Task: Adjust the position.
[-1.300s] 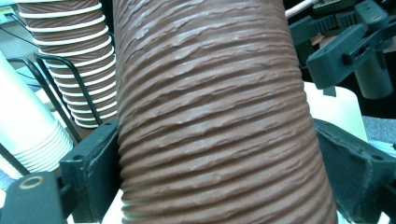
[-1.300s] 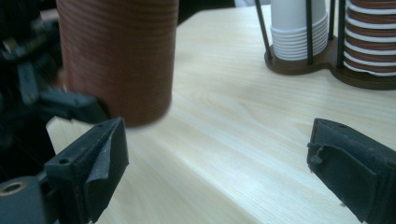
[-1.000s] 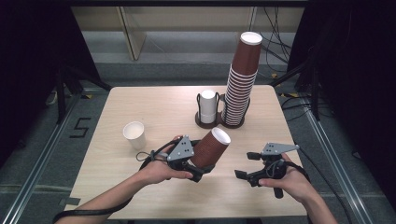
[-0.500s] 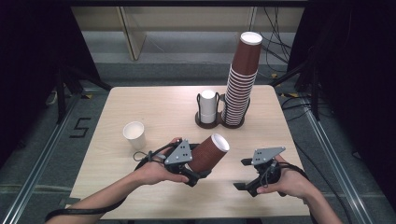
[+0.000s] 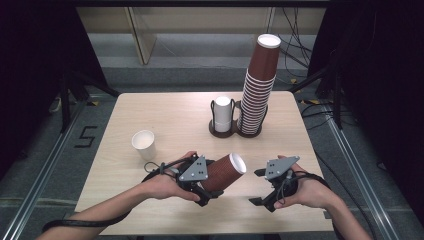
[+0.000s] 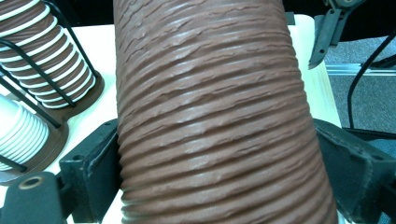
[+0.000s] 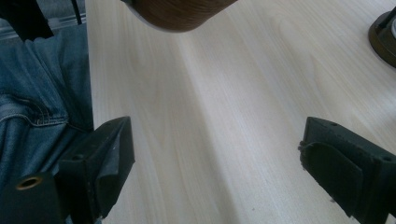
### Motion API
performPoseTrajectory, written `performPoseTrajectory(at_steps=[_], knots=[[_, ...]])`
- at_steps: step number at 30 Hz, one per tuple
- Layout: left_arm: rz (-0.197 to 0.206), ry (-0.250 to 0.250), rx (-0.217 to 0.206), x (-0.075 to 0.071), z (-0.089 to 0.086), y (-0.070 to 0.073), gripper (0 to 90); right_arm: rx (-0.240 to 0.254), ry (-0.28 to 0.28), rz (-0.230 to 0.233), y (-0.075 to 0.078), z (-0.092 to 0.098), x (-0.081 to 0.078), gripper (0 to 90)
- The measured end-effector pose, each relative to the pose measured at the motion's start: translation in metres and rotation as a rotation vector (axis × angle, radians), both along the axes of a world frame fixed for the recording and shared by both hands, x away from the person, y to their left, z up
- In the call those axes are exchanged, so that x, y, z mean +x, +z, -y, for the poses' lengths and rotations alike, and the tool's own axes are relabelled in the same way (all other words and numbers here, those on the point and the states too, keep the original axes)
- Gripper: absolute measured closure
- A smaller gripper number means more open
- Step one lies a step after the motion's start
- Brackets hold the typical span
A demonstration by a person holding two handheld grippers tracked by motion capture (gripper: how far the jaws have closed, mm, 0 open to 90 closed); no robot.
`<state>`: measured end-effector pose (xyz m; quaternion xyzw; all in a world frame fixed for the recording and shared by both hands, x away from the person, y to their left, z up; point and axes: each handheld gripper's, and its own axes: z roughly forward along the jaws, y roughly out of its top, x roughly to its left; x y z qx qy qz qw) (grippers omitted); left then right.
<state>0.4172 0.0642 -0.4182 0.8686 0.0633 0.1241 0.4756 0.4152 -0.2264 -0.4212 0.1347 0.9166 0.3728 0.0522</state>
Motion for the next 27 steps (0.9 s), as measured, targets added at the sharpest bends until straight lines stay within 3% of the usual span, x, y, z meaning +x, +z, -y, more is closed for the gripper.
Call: performPoseTrajectory(at_steps=[9,13,17,18,22,24,25,27], knots=[[0.008,-0.042,0.055,-0.001,0.004,0.001,11.2,-0.008,0.039,0.018,0.006,-0.006,-0.002,11.3],[0.009,-0.066,0.091,-0.002,0.005,0.002,11.2,-0.016,0.086,0.047,0.013,-0.011,-0.002,11.3],[0.006,-0.083,0.104,-0.006,0.009,-0.001,11.2,-0.019,0.113,0.051,0.02,-0.016,-0.003,11.2],[0.014,-0.089,0.111,-0.007,0.009,-0.002,11.2,-0.023,0.124,0.074,0.021,-0.018,-0.002,11.3],[0.01,-0.108,0.129,-0.009,0.013,-0.004,11.2,-0.025,0.167,0.089,0.024,-0.025,0.0,11.3],[0.008,-0.116,0.14,-0.009,0.015,-0.004,11.2,-0.037,0.169,0.07,0.025,-0.029,-0.001,11.2],[0.01,-0.122,0.15,-0.009,0.015,-0.004,11.2,-0.04,0.181,0.088,0.026,-0.031,0.0,11.3],[0.012,-0.128,0.155,-0.009,0.017,-0.004,11.2,-0.04,0.189,0.081,0.027,-0.035,0.0,11.3]])
